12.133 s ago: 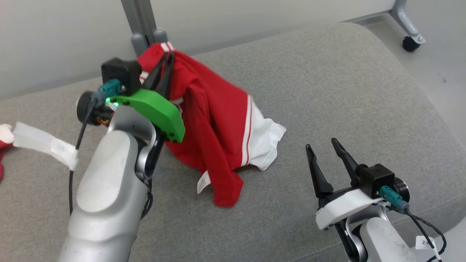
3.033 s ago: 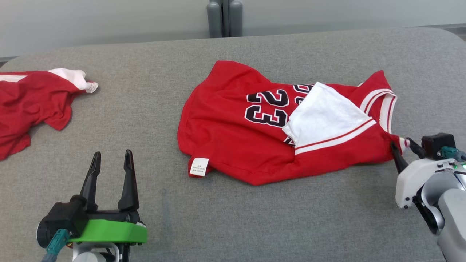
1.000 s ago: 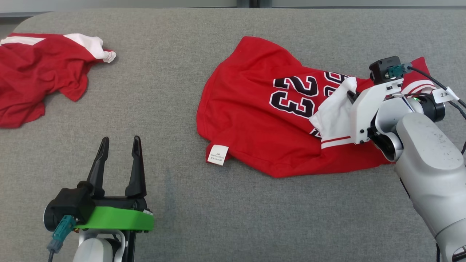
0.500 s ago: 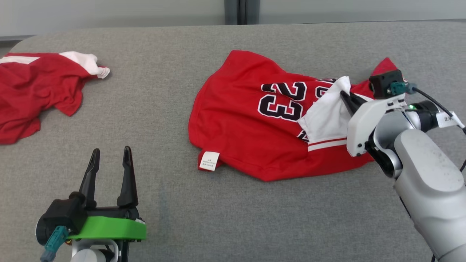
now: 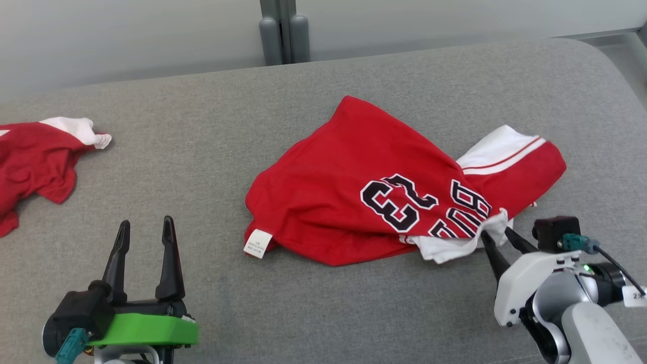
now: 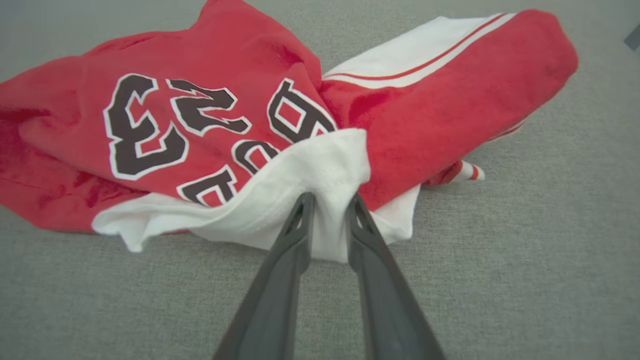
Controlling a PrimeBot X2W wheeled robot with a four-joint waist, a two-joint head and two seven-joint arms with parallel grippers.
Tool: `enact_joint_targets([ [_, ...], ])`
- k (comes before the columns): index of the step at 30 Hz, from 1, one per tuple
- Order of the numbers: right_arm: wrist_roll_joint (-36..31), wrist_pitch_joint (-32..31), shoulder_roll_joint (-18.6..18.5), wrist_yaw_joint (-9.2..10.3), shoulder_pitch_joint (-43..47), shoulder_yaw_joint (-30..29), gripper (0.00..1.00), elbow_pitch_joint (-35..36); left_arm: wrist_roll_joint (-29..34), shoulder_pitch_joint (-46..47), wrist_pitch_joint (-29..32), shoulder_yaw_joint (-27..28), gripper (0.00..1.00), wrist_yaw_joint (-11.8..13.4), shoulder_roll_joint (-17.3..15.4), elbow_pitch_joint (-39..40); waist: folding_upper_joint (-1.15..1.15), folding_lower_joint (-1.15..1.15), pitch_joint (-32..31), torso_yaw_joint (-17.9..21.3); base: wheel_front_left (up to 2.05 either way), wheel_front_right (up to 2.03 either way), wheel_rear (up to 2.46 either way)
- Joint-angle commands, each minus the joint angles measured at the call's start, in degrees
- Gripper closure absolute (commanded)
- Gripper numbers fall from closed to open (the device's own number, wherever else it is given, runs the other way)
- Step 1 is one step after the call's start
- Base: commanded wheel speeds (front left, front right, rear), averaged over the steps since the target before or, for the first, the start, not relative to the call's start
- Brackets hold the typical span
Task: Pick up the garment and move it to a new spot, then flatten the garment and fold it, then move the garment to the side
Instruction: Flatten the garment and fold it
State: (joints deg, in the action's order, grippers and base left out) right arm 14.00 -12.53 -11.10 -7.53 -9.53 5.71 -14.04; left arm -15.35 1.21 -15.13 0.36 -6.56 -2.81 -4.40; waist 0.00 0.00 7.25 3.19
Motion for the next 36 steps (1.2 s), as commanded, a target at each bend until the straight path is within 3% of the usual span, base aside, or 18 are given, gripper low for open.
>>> enact_joint_targets([
  [1, -0.8, -0.7, 0.7, 0.08, 1.7, -1.1, 0.0, 1.3, -0.4, -0.6, 0.0, 0.2, 0.0, 0.2, -0.2, 0.2, 0.0, 0.0, -0.6, 1.0, 0.0, 0.0, 0.0],
  [9, -3.3, -5.8, 3.1, 0.08, 4.2, -8.0, 0.0, 9.4, -0.4, -0.5, 0.0, -0.1, 0.0, 0.3, -0.2, 0.2, 0.0, 0.0, -0.6, 1.4, 0.0, 0.0, 0.0],
  [15, -3.6, -12.5, 1.0, 0.08, -1.3, -8.8, 0.0, 11.8, -0.8, -0.4, 0.0, -1.2, 0.0, 0.1, -0.2, -0.1, 0.0, 0.0, 0.3, 0.4, 0.0, 0.0, 0.0],
  [22, -0.6, -20.5, -0.7, 0.08, -7.5, -4.5, 0.0, 8.1, -0.6, 0.6, 0.0, -1.5, 0.0, 0.2, -0.2, -0.2, 0.0, 0.0, 1.6, -1.6, 0.0, 0.0, 0.0],
  [33, 0.2, -21.3, -2.0, 0.08, -14.6, 2.7, 0.0, -3.0, -0.4, 2.1, 0.0, -1.8, 0.0, -0.2, -0.1, -0.5, 0.0, 0.0, 3.1, -4.0, 0.0, 0.0, 0.0],
  [34, 0.2, -21.1, -2.0, 0.08, -14.8, 3.2, 0.86, -3.4, -0.5, 2.1, 0.0, -1.8, 0.0, -0.2, -0.2, -0.6, 0.0, 0.0, 3.1, -4.2, 0.0, 0.0, 0.0],
  [35, 0.3, -20.8, -2.3, 0.08, -15.1, 3.8, 1.0, -3.8, -0.6, 2.1, 0.0, -1.8, 0.0, -0.2, -0.2, -0.6, 0.0, 0.0, 3.1, -4.3, 0.0, 0.0, 0.0],
  [36, 0.1, -20.3, -2.6, 0.08, -15.5, 4.1, 1.0, -4.1, -0.6, 2.0, 0.0, -1.8, 0.0, -0.2, -0.1, -0.6, 0.0, 0.0, 3.1, -4.4, 0.0, 0.0, 0.0],
])
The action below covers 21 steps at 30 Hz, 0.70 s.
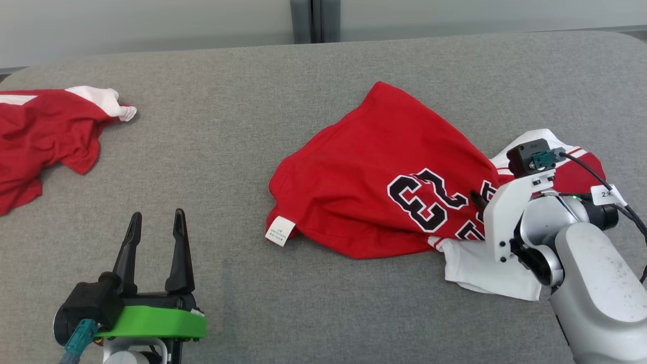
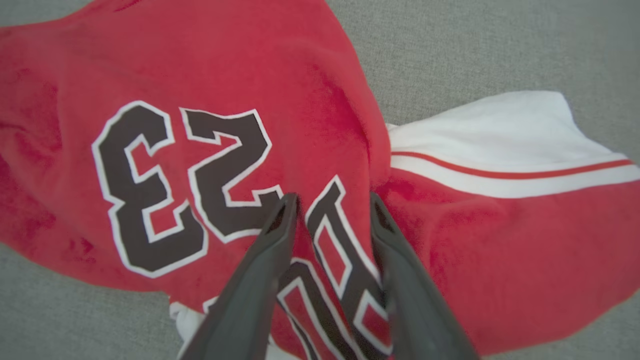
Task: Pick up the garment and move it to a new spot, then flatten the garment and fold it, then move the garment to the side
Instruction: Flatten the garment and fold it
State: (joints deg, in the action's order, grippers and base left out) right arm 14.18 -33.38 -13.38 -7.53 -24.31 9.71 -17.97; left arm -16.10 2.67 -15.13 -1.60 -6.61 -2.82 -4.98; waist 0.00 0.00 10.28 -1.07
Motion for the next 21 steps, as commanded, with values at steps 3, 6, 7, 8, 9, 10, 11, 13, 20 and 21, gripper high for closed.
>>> enact_joint_targets([
  [3, -0.9, 2.4, -1.1, 0.08, -2.5, 1.1, 1.0, -0.9, 0.0, 0.4, 0.0, 0.0, 0.0, -0.1, -0.1, 0.0, 0.0, 0.0, 0.1, -0.5, 0.0, 0.0, 0.0],
  [6, -0.8, 3.3, -1.3, 0.08, -5.0, 2.3, 1.0, -2.2, -0.3, 0.6, 0.0, -0.2, 0.0, -0.1, -0.1, 0.0, 0.0, 0.0, 0.5, -1.1, 0.0, 0.0, 0.0],
  [7, -0.8, 3.3, -1.6, 0.08, -6.1, 3.0, 1.0, -3.0, -0.4, 0.9, 0.0, -0.3, 0.0, -0.1, -0.1, 0.0, 0.0, 0.0, 0.7, -1.4, 0.0, 0.0, 0.0],
  [8, -0.8, 3.5, -1.9, 0.08, -7.3, 3.5, 1.0, -3.5, -0.4, 1.2, 0.0, -0.6, 0.0, -0.2, -0.1, 0.0, 0.0, 0.0, 1.0, -1.8, 0.0, 0.0, 0.0],
  [9, -1.1, 4.2, -2.2, 0.08, -8.8, 4.3, 1.0, -4.2, -0.5, 1.5, 0.0, -0.9, 0.0, -0.2, -0.1, 0.0, 0.0, 0.0, 1.4, -2.3, 0.0, 0.0, 0.0],
  [10, -1.0, 4.5, -2.2, 0.08, -9.9, 4.9, 1.0, -5.0, -0.6, 1.8, 0.0, -1.1, 0.0, -0.2, -0.1, 0.0, 0.0, 0.0, 1.8, -2.7, 0.0, 0.0, 0.0],
  [11, -1.2, 5.3, -2.5, 0.08, -11.4, 5.8, 1.0, -5.8, -0.8, 2.0, 0.0, -1.5, 0.0, -0.2, -0.1, 0.0, 0.0, 0.0, 2.3, -3.4, 0.0, 0.0, 0.0],
  [13, -1.5, 6.7, -3.2, 0.08, -14.7, 7.8, 1.0, -7.6, -1.1, 2.6, 0.0, -2.2, 0.0, -0.3, -0.1, -0.1, 0.0, 0.0, 3.3, -4.7, 0.0, 0.0, 0.0],
  [20, -2.9, 15.3, -6.4, 0.08, -26.5, 14.9, 1.0, -14.3, -2.9, 5.1, 0.0, -5.2, 0.0, 0.0, -0.1, -0.3, 0.0, 0.0, 7.4, -10.5, 0.0, 0.0, 0.0],
  [21, -3.2, 17.0, -6.9, 0.09, -28.4, 16.2, 1.0, -15.5, -3.2, 5.5, 0.0, -5.5, 0.0, 0.1, -0.1, -0.3, 0.0, 0.0, 8.0, -11.5, 0.0, 0.0, 0.0],
])
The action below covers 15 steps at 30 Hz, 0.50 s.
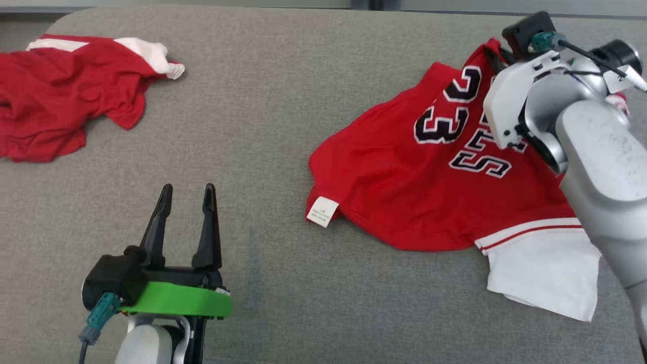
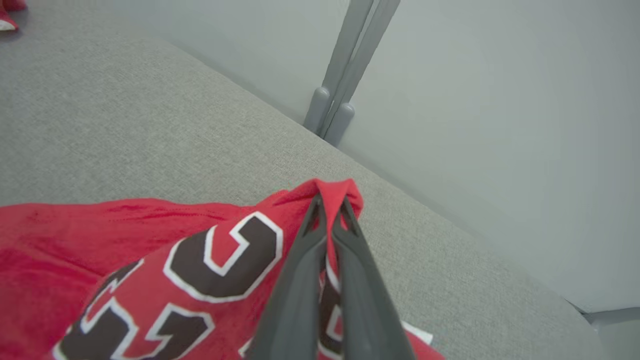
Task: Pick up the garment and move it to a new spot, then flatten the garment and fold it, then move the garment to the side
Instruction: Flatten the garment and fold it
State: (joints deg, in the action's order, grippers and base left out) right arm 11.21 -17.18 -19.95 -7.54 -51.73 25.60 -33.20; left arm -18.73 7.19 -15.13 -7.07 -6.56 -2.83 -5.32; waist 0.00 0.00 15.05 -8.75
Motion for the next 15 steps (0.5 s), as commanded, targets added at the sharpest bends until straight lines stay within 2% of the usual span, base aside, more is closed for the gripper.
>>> enact_joint_targets([
  [1, -0.4, 1.9, -0.8, 0.1, -2.4, 1.3, 1.0, -1.3, -0.8, 1.4, 0.0, -0.5, 0.0, 0.1, -0.1, 0.0, 0.0, 0.0, 3.7, -4.6, 0.0, 0.0, 0.0],
  [5, -1.5, 7.9, -1.9, 0.1, -8.1, 4.9, 1.0, -6.4, -1.3, 2.8, 0.0, -1.7, 0.0, 0.2, -0.1, -0.1, 0.0, 0.0, 5.2, -7.6, 0.0, 0.0, 0.0],
  [10, -2.1, 12.2, -1.6, 0.1, -12.6, 5.4, 1.0, -13.3, -1.9, 3.9, 0.0, -3.0, 0.0, 0.5, -0.1, 0.4, 0.0, 0.0, 6.3, -9.8, 0.0, 0.0, 0.0],
  [11, -2.0, 11.8, -1.4, 0.1, -13.1, 5.3, 0.17, -15.3, -2.1, 4.1, 0.0, -3.1, 0.0, 0.6, -0.1, 0.5, 0.0, 0.0, 6.5, -10.0, 0.0, 0.0, 0.0],
  [12, -1.7, 11.6, -1.1, 0.1, -13.4, 5.1, 0.0, -16.8, -2.2, 4.3, 0.0, -3.1, 0.0, 0.7, -0.1, 0.5, 0.0, 0.0, 6.6, -10.1, 0.0, 0.0, 0.0],
  [15, -0.5, 11.5, -0.2, 0.1, -14.3, 5.0, 0.0, -20.3, -2.2, 4.2, 0.0, -2.8, 0.0, 1.1, -0.1, 1.0, 0.0, 0.0, 6.7, -9.7, 0.0, 0.0, 0.0],
])
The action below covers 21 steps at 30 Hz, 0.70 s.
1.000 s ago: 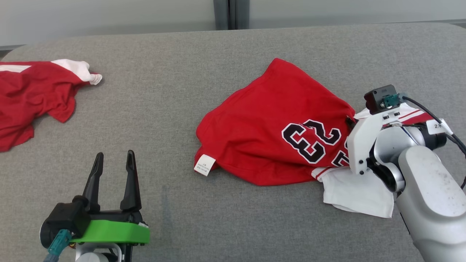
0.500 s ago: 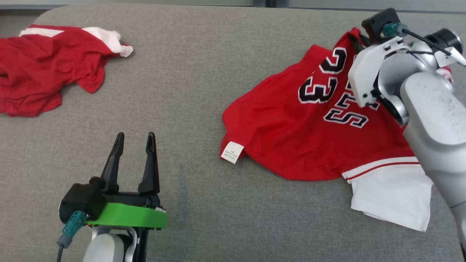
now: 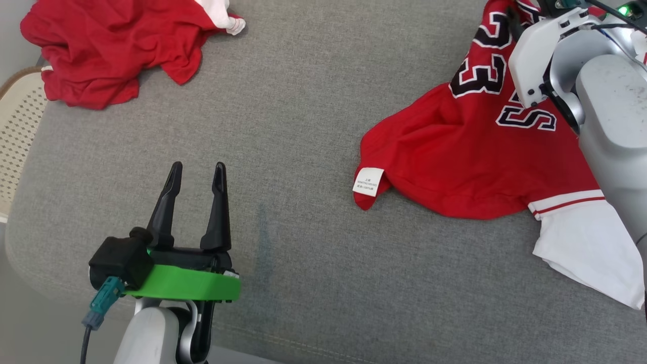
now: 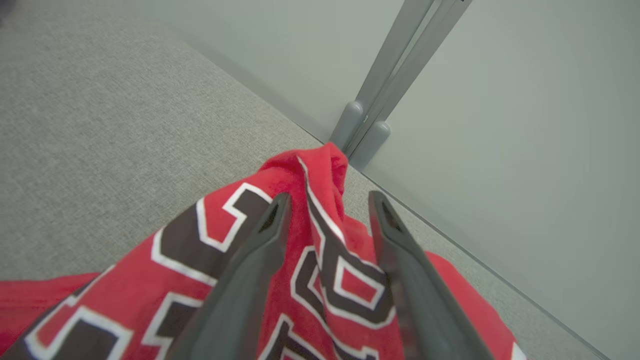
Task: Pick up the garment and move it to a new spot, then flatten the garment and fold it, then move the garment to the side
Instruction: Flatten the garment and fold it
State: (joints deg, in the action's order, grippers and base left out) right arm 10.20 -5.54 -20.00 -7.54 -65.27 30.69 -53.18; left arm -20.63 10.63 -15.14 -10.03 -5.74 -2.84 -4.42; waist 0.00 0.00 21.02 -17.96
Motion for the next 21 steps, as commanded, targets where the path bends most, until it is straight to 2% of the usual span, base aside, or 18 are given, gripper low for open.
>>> enact_joint_targets([
  [1, 0.9, -0.2, 0.0, 0.1, -0.6, -0.1, 0.0, -1.2, -0.1, 0.6, 0.0, 0.3, 0.0, 0.3, -0.1, 0.1, 0.0, 0.0, 0.6, -0.1, 0.0, 0.0, 0.0],
  [9, 5.6, 1.7, 0.5, 0.1, 3.7, -3.1, 0.0, -3.7, 2.2, -1.5, 0.0, 3.1, 0.0, 0.4, -0.1, 0.2, 0.0, 0.0, -3.0, 5.5, 0.0, 0.0, 0.0],
  [15, 8.6, 8.1, 1.1, 0.1, 10.7, -7.2, 0.0, 0.7, 3.8, -3.5, 0.0, 6.0, 0.0, -0.1, -0.1, 0.3, 0.0, 0.0, -7.2, 10.7, 0.0, 0.0, 0.0],
  [21, 11.2, 7.1, 2.2, 0.09, 21.0, -12.5, 0.0, 5.6, 4.7, -6.8, 0.0, 7.6, 0.0, -0.1, -0.1, 0.0, 0.0, 0.0, -11.4, 14.7, 0.0, 0.0, 0.0],
])
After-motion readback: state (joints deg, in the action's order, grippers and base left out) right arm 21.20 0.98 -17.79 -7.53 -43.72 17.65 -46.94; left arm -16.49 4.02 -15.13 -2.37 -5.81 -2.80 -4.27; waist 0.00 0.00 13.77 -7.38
